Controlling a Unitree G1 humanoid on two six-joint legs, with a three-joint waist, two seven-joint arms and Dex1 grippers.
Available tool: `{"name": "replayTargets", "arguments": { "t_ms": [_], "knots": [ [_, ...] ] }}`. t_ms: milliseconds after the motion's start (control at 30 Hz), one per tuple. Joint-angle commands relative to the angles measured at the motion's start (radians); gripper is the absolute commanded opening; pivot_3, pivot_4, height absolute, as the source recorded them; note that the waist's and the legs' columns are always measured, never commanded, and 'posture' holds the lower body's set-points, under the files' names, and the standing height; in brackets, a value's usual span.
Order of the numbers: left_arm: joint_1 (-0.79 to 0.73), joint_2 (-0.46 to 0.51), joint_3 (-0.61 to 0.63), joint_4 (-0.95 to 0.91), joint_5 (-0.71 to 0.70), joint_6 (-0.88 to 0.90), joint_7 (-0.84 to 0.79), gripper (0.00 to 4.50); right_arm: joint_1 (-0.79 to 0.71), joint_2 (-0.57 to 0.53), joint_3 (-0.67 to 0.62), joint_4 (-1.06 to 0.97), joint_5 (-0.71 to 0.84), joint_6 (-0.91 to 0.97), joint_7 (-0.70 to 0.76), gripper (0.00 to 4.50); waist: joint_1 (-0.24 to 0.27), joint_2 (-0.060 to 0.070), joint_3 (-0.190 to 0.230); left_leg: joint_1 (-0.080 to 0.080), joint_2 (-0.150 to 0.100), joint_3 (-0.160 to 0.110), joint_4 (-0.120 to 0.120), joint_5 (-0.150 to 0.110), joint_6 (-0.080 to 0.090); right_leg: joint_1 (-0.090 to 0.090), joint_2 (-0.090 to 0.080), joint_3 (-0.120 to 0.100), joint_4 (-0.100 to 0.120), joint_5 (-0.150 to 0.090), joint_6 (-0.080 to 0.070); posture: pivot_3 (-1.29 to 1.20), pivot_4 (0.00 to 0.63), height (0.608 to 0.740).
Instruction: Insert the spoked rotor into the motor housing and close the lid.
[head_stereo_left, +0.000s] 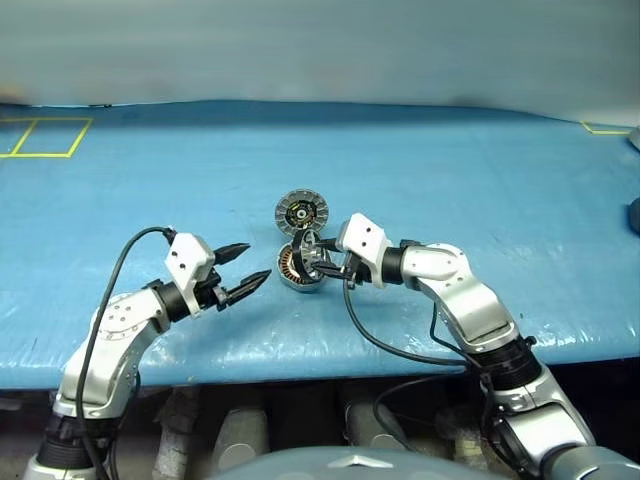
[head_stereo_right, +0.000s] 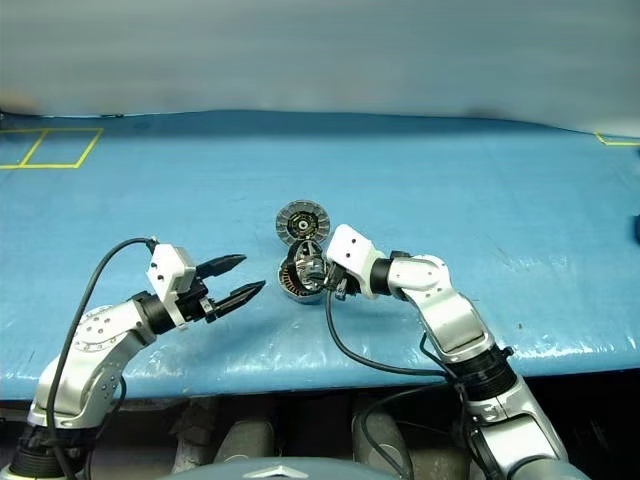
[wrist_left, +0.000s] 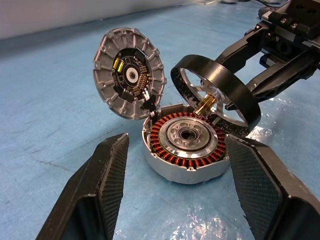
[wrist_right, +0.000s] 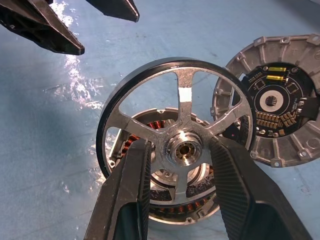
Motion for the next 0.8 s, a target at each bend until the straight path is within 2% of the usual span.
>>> {"name": "replayTargets", "arguments": {
  "t_ms": [33,400,800],
  "knots": [
    [0.007,-0.003,0.01,-0.033,-0.01,-0.012,0.004,3.31,-0.042,-0.023,0.013,-0.014,-0.016,-0.049,0.021,1.42,0.0,0.0,0.0,0.0,0.0,0.0,0.0,0.0,0.0,0.0,0.0,0.0,0.0,0.0,0.0,0.0,0.15,0.74],
    [0.003,-0.015,-0.005,-0.033,-0.007,-0.013,0.008,3.31,-0.093,-0.046,0.086,0.071,-0.092,-0.109,0.045,1.42,-0.001,0.0,0.0,0.0,0.0,0.0,0.0,0.0,0.0,0.0,0.0,0.0,0.0,0.0,0.0,0.0,0.15,0.74],
    [-0.007,-0.02,-0.007,-0.033,-0.014,-0.008,0.013,3.31,-0.109,-0.052,0.103,0.099,-0.15,-0.158,0.055,1.42,0.0,0.0,0.0,0.0,0.0,0.0,0.001,0.0,0.0,0.001,0.0,0.0,0.0,0.0,0.0,0.0,0.15,0.74]
  ]
}}
